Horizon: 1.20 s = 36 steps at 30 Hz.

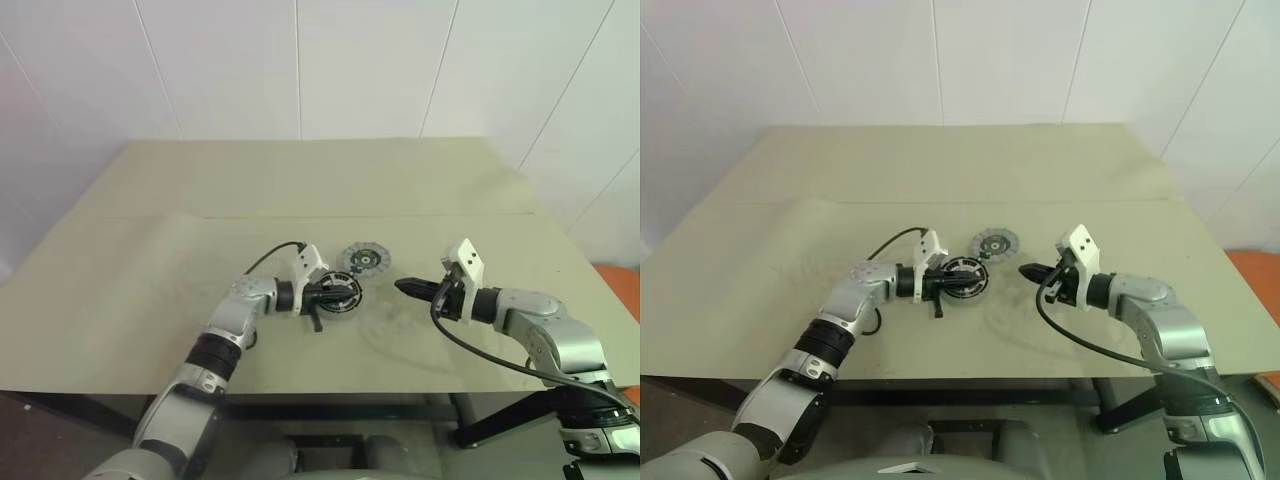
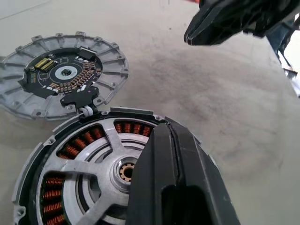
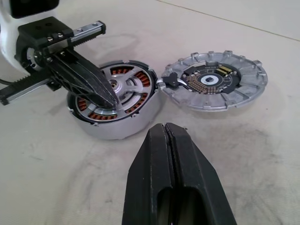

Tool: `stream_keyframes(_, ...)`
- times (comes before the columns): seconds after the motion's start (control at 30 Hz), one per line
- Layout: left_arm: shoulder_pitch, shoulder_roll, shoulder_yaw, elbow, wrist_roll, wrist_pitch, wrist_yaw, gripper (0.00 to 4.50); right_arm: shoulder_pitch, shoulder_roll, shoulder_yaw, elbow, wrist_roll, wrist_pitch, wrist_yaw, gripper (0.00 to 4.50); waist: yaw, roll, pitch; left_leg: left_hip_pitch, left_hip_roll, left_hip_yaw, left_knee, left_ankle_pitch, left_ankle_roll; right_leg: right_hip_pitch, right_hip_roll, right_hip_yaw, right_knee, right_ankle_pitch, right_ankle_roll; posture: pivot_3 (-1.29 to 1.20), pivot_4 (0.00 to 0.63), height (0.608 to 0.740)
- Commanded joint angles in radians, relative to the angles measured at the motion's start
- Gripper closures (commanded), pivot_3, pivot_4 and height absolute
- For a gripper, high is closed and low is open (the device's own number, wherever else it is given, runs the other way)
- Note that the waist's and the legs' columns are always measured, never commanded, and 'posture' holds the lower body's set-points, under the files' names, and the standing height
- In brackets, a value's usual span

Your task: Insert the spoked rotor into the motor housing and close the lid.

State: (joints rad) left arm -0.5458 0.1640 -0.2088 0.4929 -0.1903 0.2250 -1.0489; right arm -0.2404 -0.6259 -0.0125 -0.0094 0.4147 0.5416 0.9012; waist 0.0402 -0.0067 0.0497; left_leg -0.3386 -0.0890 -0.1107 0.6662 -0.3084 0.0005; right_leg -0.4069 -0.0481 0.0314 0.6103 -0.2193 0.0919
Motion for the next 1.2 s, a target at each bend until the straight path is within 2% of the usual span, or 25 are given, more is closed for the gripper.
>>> stream_keyframes(0.03, -0.024, 0.000, 0.097, -0.065, -0.043, -0.074, 0.079, 4.47, -0.042, 0.002, 0.013, 0.069, -0.077, -0.063, -0.048, 4.50, 0.000, 0.000, 0.000, 0.000, 0.000, 0.000, 0.000, 0.000, 0.000, 0.000, 0.000, 0.000, 0.000, 0.002, -0.003, 0.00, 0.000, 0.740)
stream_keyframes(0.17, 0.011, 0.064, 0.121, -0.135, -0.049, -0.078, 0.073, 4.47, -0.055, -0.007, 0.086, 0.129, -0.184, -0.115, -0.060, 4.50, -0.002, 0.000, 0.000, 0.000, 0.000, 0.000, -0.001, 0.000, 0.000, -0.001, 0.000, 0.000, 0.001, 0.002, -0.003, 0.00, 0.000, 0.740)
stream_keyframes(0.27, 0.049, 0.105, 0.157, -0.209, -0.105, -0.029, 0.056, 4.47, -0.067, 0.004, 0.116, 0.158, -0.230, -0.136, -0.072, 4.50, -0.002, 0.001, 0.000, 0.000, 0.000, 0.000, -0.001, 0.000, 0.000, -0.002, 0.000, 0.001, 0.001, 0.002, -0.004, 0.00, 0.000, 0.740)
stream_keyframes(0.47, 0.122, 0.167, 0.187, -0.263, -0.133, -0.013, 0.054, 4.47, -0.090, 0.047, 0.132, 0.179, -0.254, -0.155, -0.073, 4.50, -0.002, 0.001, 0.000, 0.000, 0.000, 0.001, 0.000, 0.000, 0.000, -0.001, 0.000, 0.001, 0.001, 0.002, -0.004, 0.00, 0.000, 0.740)
stream_keyframes(0.53, 0.135, 0.176, 0.186, -0.265, -0.135, -0.012, 0.057, 4.47, -0.090, 0.051, 0.127, 0.164, -0.235, -0.147, -0.044, 4.50, -0.001, 0.001, 0.000, 0.001, 0.000, 0.001, 0.000, 0.000, 0.000, -0.001, 0.001, 0.001, 0.002, 0.002, -0.004, 0.00, 0.000, 0.740)
stream_keyframes(0.63, 0.149, 0.182, 0.191, -0.255, -0.136, -0.019, 0.063, 4.47, -0.081, 0.047, 0.076, 0.053, -0.090, -0.057, 0.069, 4.50, -0.001, 0.001, 0.000, 0.000, 0.000, 0.001, 0.000, 0.000, 0.000, -0.001, 0.001, 0.001, 0.002, 0.002, -0.004, 0.00, 0.000, 0.740)
stream_keyframes(0.8, 0.172, 0.195, 0.228, -0.269, -0.173, -0.026, 0.056, 4.47, -0.102, -0.024, 0.057, -0.095, 0.004, 0.047, 0.153, 4.50, -0.001, 0.001, 0.000, 0.000, 0.000, 0.001, 0.000, 0.000, -0.001, -0.001, 0.000, 0.001, 0.002, 0.002, -0.004, 0.00, 0.000, 0.740)
stream_keyframes(0.9, 0.226, 0.226, 0.263, -0.322, -0.212, -0.028, 0.028, 4.50, -0.144, -0.087, 0.119, -0.195, -0.026, 0.065, 0.187, 3.92, -0.005, 0.001, 0.000, 0.000, 0.000, 0.001, 0.000, 0.000, -0.001, -0.001, 0.000, 0.001, 0.001, 0.002, -0.004, 0.00, 0.000, 0.740)
stream_keyframes(0.97, 0.265, 0.248, 0.268, -0.362, -0.224, -0.034, 0.011, 4.50, -0.172, -0.117, 0.187, -0.214, -0.092, 0.030, 0.200, 3.33, -0.004, 0.001, 0.000, 0.000, 0.001, 0.001, -0.001, 0.000, -0.001, -0.002, 0.000, 0.001, 0.001, 0.002, -0.004, 0.00, 0.000, 0.740)
stream_keyframes(1.2, 0.383, 0.320, 0.273, -0.495, -0.251, -0.033, -0.024, 4.50, -0.338, -0.113, 0.393, -0.093, -0.332, -0.136, 0.229, 0.86, -0.002, 0.001, 0.000, 0.000, 0.001, 0.001, 0.000, 0.000, -0.001, -0.001, -0.001, 0.000, 0.001, -0.002, -0.004, 0.00, 0.000, 0.740)
